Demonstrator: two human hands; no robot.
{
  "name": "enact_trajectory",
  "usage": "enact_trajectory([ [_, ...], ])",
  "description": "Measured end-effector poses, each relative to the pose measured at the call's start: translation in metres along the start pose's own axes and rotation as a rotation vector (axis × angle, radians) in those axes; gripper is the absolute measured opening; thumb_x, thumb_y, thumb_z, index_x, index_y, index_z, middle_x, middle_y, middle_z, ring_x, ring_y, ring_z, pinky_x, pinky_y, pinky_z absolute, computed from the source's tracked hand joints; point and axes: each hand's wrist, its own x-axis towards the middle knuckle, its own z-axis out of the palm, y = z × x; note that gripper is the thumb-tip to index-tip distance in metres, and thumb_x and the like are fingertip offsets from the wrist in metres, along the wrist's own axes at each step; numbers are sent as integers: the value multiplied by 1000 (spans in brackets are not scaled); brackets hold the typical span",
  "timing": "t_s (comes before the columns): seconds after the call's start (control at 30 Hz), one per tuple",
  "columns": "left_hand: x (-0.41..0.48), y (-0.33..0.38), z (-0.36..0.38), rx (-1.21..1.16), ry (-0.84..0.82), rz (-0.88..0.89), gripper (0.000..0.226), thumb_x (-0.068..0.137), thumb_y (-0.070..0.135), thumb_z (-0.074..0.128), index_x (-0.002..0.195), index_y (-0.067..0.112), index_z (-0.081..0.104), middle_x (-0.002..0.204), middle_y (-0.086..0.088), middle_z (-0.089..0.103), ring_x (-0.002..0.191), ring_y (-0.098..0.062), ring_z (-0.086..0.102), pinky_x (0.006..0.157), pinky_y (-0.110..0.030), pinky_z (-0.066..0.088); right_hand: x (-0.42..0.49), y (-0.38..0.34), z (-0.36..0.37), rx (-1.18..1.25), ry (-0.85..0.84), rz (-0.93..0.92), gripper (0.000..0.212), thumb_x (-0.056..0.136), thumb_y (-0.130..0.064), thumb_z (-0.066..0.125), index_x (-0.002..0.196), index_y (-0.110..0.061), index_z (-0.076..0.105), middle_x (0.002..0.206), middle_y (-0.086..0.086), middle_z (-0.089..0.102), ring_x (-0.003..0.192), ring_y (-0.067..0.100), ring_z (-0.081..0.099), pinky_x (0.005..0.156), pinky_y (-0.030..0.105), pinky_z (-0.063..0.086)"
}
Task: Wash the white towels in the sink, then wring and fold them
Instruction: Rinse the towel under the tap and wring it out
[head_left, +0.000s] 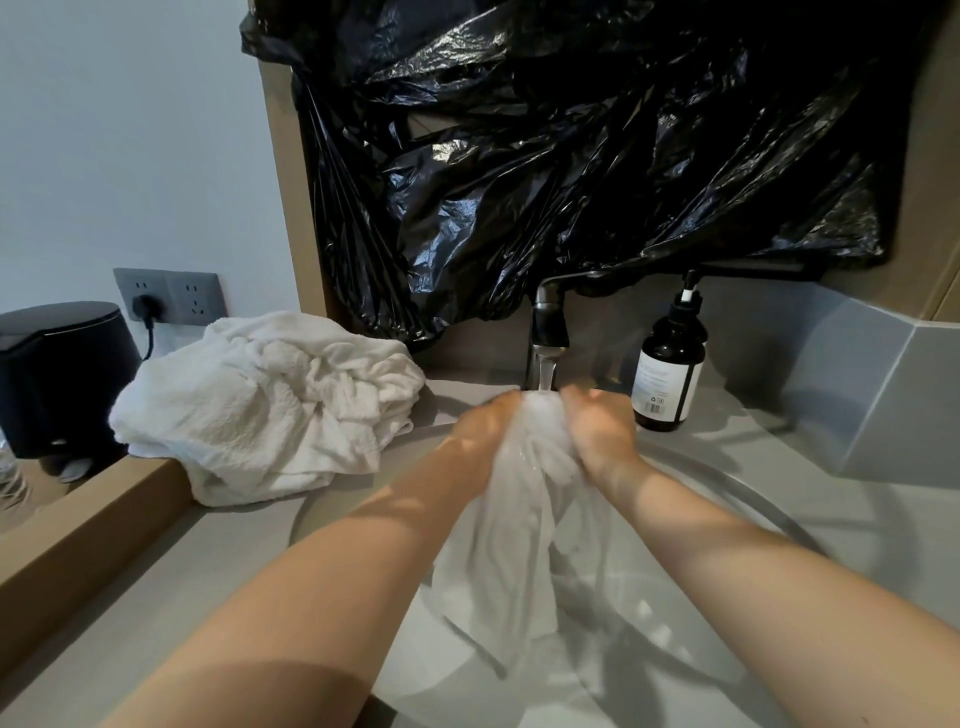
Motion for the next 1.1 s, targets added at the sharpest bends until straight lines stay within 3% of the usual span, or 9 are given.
enact_trajectory([
  [0.07, 0, -1, 0, -36, -54, -22, 27, 101, 23, 51, 120, 7, 61, 110, -13, 61, 102, -25, 59, 94, -34, 48, -1, 1, -3, -46, -18, -72, 40, 86, -17, 55, 49, -13, 39, 47, 0, 38, 47, 20, 34, 48, 30, 28],
  [0.17, 1, -5, 1, 25, -107, -51, 23, 105, 15, 38, 92, 10, 57, 88, -8, 56, 80, -16, 55, 68, -19, 48, -3, 8, -5, -132, -69, -194, 43, 86, -12, 52, 47, -15, 33, 47, 0, 31, 50, 19, 28, 51, 30, 25],
  [0.27, -1, -5, 0, -3, -100, -63, 20, 103, 11, 45, 89, 8, 59, 79, -7, 59, 68, -16, 57, 55, -21, 50, -3, 9, -6, -208, -92, -287, 41, 84, -11, 51, 48, -16, 31, 47, -1, 29, 51, 19, 27, 51, 30, 23],
  [0.4, 1, -10, -8, 17, -64, -91, 15, 100, 0, 45, 95, 7, 57, 61, -3, 55, 50, -12, 54, 46, -19, 45, -7, 7, -4, -412, -136, -450, 40, 83, -13, 52, 48, -11, 32, 46, -2, 30, 47, 16, 28, 46, 29, 23],
  [0.57, -2, -7, -7, 131, -55, -89, 29, 106, 14, 38, 83, 11, 54, 75, 1, 50, 65, -8, 49, 52, -11, 44, -4, 7, -3, -506, -174, -472, 37, 83, -15, 51, 48, -10, 38, 47, -2, 36, 49, 17, 32, 45, 28, 23],
  [0.73, -5, -6, -4, 55, 26, -86, 21, 103, 26, 48, 97, 11, 62, 84, -9, 64, 79, -22, 62, 83, -34, 53, 7, 8, -5, -213, -199, -119, 26, 87, -14, 49, 61, -14, 54, 55, 1, 48, 56, 19, 45, 58, 27, 36],
  [0.83, -1, -3, -5, 75, 28, -14, 19, 102, 18, 46, 87, 13, 58, 81, -4, 58, 72, -16, 57, 66, -26, 51, 16, 13, -24, -37, -450, 104, 17, 90, -20, 50, 81, -12, 62, 77, 10, 54, 72, 24, 50, 71, 32, 41],
  [0.97, -6, 1, -4, 53, 29, 51, 30, 97, 18, 52, 120, 1, 61, 92, -7, 64, 81, -21, 61, 77, -35, 52, 17, 23, -41, 296, -629, 531, 55, 97, -52, 39, 112, -5, 62, 106, 18, 67, 93, 37, 64, 78, 55, 53],
  [1.1, -14, 3, 4, 18, -20, 61, 21, 101, 4, 43, 113, -3, 59, 99, -16, 62, 98, -30, 57, 87, -33, 49, 6, 25, -41, 347, -718, 771, 65, 97, -53, 35, 121, 2, 59, 110, 30, 66, 96, 47, 66, 82, 62, 52],
])
